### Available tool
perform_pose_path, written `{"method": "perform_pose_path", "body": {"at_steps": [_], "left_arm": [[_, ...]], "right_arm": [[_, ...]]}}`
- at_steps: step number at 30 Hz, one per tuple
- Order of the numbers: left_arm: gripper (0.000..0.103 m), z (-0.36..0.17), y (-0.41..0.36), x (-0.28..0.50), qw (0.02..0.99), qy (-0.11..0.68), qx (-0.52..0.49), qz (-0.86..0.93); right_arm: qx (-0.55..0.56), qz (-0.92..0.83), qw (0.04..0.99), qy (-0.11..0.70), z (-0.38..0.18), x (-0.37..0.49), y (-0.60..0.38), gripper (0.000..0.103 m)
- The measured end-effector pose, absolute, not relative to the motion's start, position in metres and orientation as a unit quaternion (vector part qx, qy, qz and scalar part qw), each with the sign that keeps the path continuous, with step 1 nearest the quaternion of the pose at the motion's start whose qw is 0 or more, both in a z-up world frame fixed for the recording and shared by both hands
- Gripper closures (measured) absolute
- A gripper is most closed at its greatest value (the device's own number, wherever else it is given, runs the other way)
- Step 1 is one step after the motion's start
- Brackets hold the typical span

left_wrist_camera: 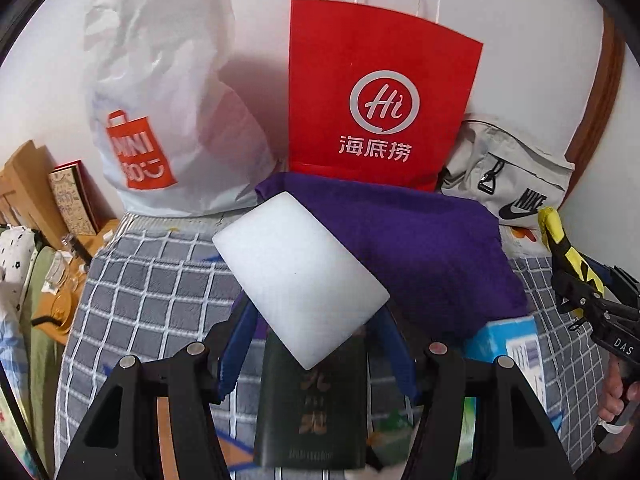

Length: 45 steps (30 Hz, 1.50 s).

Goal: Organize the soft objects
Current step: 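Lower the pouch onto the purple towel with the right gripper while the left sets the foam block there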

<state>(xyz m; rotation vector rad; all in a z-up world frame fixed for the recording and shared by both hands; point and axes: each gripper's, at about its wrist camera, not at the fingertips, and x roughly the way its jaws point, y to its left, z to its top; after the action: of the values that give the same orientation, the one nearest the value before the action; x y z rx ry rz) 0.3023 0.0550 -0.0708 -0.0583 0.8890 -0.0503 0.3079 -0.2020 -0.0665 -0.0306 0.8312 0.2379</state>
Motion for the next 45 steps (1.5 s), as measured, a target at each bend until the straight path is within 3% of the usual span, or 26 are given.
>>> {"method": "perform_pose_path", "body": {"at_steps": [23,35,45], "left_arm": [[0.043,-0.132,0.025,0.436,0.867,0.494,-0.011,-0.073],[0.042,-0.159,0.020,0.460,0.848,0.524,-0.004,-0.077],[0.038,-0.171,0.009,0.470,0.826,0.557,0.010,-0.082]], "right_arm": [[-0.051,0.136,0.865,0.481,-0.136,0.436,-0.184,0.031],[-0.071,0.149,0.840,0.517,-0.180,0.458,-0.194,0.030],[-0.082,0.153,0.834,0.524,-0.186,0.466,-0.183,0.024]]}}
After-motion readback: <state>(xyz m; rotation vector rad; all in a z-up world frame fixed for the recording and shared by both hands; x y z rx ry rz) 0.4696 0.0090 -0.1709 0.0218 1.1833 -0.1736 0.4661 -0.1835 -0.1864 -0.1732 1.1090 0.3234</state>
